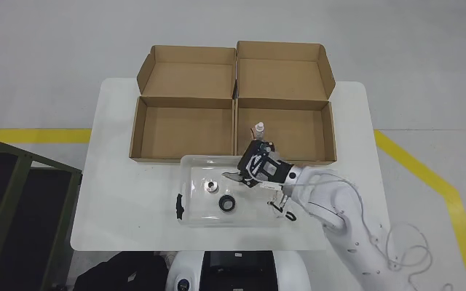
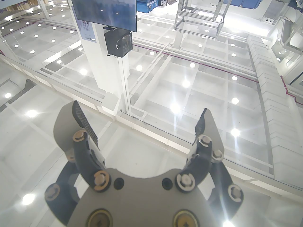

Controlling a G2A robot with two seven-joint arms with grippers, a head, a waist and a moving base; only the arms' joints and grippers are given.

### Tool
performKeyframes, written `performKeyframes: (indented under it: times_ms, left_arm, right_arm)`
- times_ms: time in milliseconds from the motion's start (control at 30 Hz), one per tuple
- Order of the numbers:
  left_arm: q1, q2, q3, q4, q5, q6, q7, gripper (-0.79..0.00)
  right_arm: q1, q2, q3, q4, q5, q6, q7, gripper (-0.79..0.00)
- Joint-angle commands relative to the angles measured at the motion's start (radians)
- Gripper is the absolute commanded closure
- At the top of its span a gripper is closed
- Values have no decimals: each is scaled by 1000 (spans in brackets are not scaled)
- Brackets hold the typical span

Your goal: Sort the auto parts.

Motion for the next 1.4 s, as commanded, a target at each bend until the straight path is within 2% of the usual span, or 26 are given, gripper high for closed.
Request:
performKeyframes:
  times_ms: [0, 300, 533, 667, 733, 1167, 1300, 1367]
  left_arm:
    - [0, 0, 0, 0, 0, 0, 0, -785]
    - [0, 0, 0, 0, 0, 0, 0, -785]
    - [0, 0, 0, 0, 0, 0, 0, -785]
    - [0, 0, 0, 0, 0, 0, 0, -785]
    - [0, 0, 0, 0, 0, 0, 0, -785]
    - [0, 0, 0, 0, 0, 0, 0, -785]
    - [0, 0, 0, 0, 0, 0, 0, -785]
    - [0, 0, 0, 0, 0, 0, 0, -785]
  right_arm:
    - [-29, 4, 1, -28, -4, -16, 6, -785]
    - [-111, 21, 3, -66, -19, -85, 22, -785]
    - [-145, 29, 9, -54, -36, -87, 32, -674]
    - [-160, 34, 22, -41, -51, -69, 39, -588]
    - [-165, 35, 26, -34, -58, -60, 42, -388]
    - [-131, 36, -5, 54, -102, -20, 66, -431]
    - [-124, 36, -11, 76, -101, -16, 68, -400]
    - [-119, 35, -15, 88, -102, -14, 68, -416]
